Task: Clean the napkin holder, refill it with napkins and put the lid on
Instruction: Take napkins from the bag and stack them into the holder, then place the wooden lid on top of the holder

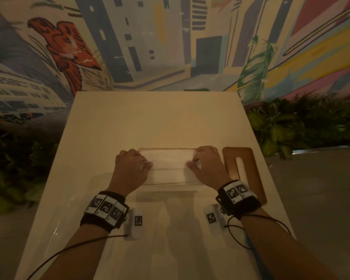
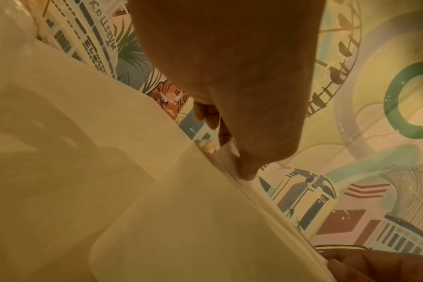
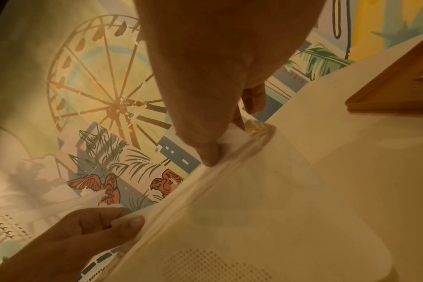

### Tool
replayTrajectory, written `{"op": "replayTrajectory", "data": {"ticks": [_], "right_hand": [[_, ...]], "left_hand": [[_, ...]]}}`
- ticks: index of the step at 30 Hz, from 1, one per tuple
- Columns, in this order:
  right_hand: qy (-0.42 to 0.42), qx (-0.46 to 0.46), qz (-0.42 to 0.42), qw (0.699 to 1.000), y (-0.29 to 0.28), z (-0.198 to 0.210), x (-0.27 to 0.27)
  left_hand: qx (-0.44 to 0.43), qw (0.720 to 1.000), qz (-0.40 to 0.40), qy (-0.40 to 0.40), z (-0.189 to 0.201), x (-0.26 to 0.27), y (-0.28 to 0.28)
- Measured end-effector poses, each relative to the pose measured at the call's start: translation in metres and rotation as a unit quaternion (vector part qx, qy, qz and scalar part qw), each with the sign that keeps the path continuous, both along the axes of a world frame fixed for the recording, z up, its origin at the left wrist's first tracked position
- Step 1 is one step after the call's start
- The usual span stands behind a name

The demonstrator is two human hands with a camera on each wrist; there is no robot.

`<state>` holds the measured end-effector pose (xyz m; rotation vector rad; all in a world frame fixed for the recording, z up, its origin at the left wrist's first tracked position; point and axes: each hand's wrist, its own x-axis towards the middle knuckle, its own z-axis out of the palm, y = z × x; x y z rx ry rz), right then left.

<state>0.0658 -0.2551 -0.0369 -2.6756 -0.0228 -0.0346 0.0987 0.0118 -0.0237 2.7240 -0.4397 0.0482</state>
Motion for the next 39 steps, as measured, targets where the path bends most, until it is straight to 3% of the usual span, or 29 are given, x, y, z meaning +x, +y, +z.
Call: {"op": "replayTrajectory", "data": {"ticks": [3, 7, 11, 14, 18, 22, 29, 32, 34, 39], "right_hand": [[0.009, -0.02, -0.006, 1.0, 0.003, -0.003, 0.0], [0.011, -0.026, -0.021, 0.999, 0.006, -0.005, -0.003], [-0.094, -0.058, -0.052, 0.993, 0.023, 0.009, -0.018], [-0.154, -0.096, 0.036, 0.983, 0.05, 0.016, -0.034], [-0.038, -0.145, 0.179, 0.972, 0.078, 0.007, -0.048], [0.023, -0.165, 0.174, 0.971, 0.069, -0.006, -0.055], [0.027, -0.161, 0.078, 0.984, 0.011, -0.001, -0.064], [-0.015, -0.072, -0.067, 0.995, -0.016, 0.002, -0.068], [-0.043, -0.048, -0.201, 0.977, -0.049, -0.012, -0.066], [0.14, -0.038, -0.407, 0.902, -0.13, -0.052, -0.061]], "left_hand": [[0.014, 1.0, 0.007, 0.007, -0.001, 0.0, -0.002], [-0.039, 0.999, 0.025, 0.01, -0.001, -0.002, -0.001], [-0.061, 0.997, 0.034, 0.018, -0.003, -0.004, -0.001], [-0.062, 0.997, 0.035, 0.018, -0.004, -0.004, -0.002], [-0.06, 0.997, 0.041, 0.016, -0.005, -0.004, -0.001], [-0.066, 0.997, 0.046, 0.007, -0.006, -0.007, -0.002], [-0.149, 0.984, 0.087, 0.036, -0.015, -0.007, 0.006], [-0.189, 0.976, 0.103, 0.042, -0.015, -0.011, 0.008], [-0.209, 0.971, 0.111, 0.044, -0.012, -0.014, 0.009], [-0.247, 0.959, 0.132, 0.043, -0.005, -0.023, 0.014]]}}
